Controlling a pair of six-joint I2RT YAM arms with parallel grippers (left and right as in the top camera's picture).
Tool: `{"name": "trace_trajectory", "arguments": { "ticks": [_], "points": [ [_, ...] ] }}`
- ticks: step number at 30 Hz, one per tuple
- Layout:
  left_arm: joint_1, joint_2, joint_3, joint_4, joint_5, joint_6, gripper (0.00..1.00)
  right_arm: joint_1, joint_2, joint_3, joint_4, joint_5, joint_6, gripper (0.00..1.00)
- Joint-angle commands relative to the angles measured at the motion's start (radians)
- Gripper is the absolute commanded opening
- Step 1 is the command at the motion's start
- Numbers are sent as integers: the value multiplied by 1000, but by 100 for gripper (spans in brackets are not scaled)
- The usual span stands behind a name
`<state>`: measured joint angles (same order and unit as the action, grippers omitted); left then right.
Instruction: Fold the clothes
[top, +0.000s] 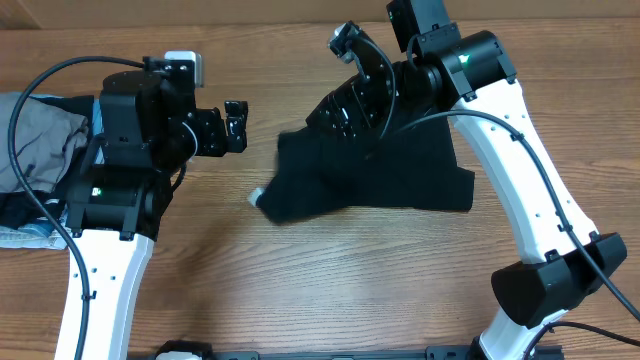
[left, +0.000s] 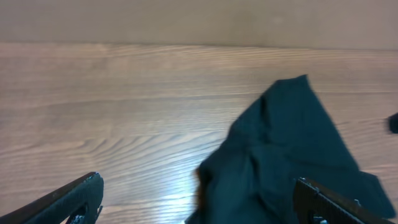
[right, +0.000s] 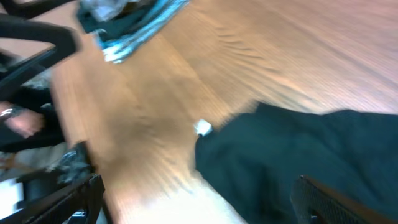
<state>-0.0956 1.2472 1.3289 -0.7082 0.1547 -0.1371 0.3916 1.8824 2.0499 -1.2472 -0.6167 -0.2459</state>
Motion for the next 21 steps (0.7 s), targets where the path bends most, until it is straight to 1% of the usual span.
{"name": "trace_trajectory", "arguments": {
  "ticks": [1, 2, 4, 6, 10, 13, 15, 18, 20, 21],
  "points": [
    [3, 16, 16, -31, -68, -31, 100, -31, -20, 32, -21, 320, 110, 100],
    [3, 25, 16, -50, -51, -24, 100, -38, -21, 32, -60, 419, 128, 100],
    [3, 56, 16, -85, -16, -23, 100, -51, -21, 29, -134, 537, 152, 100],
    [2, 115, 16, -121, 62, -20, 100, -70, -20, 9, -179, 591, 187, 100],
    [-32, 272, 16, -129, 236, -20, 97, -138, -19, -67, -178, 587, 277, 100],
    [-78, 385, 16, -111, 274, -36, 98, -187, -19, -125, -178, 587, 324, 100],
    [-111, 452, 16, -72, 334, -33, 98, -220, -19, -156, -176, 589, 384, 100],
    [-174, 526, 16, 13, 404, 63, 98, -275, -19, -189, -174, 576, 430, 100],
    [-229, 552, 16, 56, 372, 138, 98, -292, -19, -195, -179, 560, 429, 100],
    [-250, 558, 16, 70, 329, 147, 97, -296, -19, -196, -184, 561, 429, 100]
  ]
}}
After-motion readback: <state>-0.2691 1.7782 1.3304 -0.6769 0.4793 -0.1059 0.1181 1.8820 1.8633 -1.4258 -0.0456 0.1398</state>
